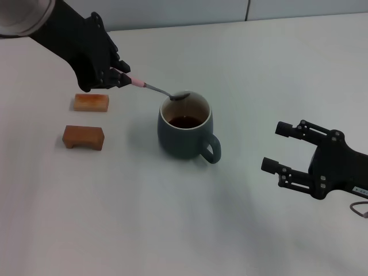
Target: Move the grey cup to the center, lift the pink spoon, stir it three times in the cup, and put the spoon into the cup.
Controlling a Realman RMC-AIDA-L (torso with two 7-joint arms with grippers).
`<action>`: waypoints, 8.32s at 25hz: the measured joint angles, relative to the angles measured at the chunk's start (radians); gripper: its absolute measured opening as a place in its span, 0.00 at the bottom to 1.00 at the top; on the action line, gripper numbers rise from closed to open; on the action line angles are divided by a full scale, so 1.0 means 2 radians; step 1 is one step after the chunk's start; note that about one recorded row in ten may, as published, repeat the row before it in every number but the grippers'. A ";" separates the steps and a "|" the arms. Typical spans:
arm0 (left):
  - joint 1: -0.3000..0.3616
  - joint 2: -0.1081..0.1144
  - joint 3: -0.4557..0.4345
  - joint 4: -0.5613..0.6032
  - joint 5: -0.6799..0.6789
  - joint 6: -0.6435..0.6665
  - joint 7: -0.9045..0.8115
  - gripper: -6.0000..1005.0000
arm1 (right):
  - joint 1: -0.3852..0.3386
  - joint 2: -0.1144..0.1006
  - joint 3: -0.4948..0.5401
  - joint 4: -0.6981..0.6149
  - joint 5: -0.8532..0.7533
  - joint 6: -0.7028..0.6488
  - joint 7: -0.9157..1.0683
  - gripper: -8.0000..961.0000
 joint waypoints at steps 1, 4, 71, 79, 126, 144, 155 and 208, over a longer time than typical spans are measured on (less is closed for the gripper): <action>-0.001 0.000 0.005 -0.002 0.002 -0.002 0.000 0.14 | 0.000 0.000 0.000 0.000 0.000 0.000 0.000 0.79; -0.003 0.000 0.012 -0.007 0.009 -0.007 0.000 0.14 | 0.000 0.000 0.000 0.000 0.000 0.000 0.000 0.79; -0.045 -0.004 0.150 -0.065 0.055 -0.060 -0.033 0.14 | 0.003 0.000 -0.002 0.007 0.000 0.001 -0.005 0.79; -0.050 -0.004 0.154 -0.070 0.049 -0.074 -0.034 0.14 | 0.003 0.000 -0.002 0.007 0.000 0.001 -0.005 0.79; -0.019 -0.001 0.172 -0.033 0.034 -0.059 -0.036 0.14 | 0.018 -0.001 -0.003 0.013 -0.012 0.001 -0.005 0.79; -0.033 -0.004 0.186 -0.039 0.033 -0.074 -0.044 0.14 | 0.019 -0.001 -0.002 0.013 -0.014 0.000 -0.002 0.79; -0.031 -0.004 0.184 -0.035 0.024 -0.079 -0.049 0.26 | 0.018 -0.001 -0.003 0.012 -0.015 -0.001 -0.002 0.79; 0.221 0.045 -0.160 -0.355 -0.313 -0.138 0.329 0.85 | -0.005 -0.003 0.042 -0.054 -0.045 -0.007 0.087 0.79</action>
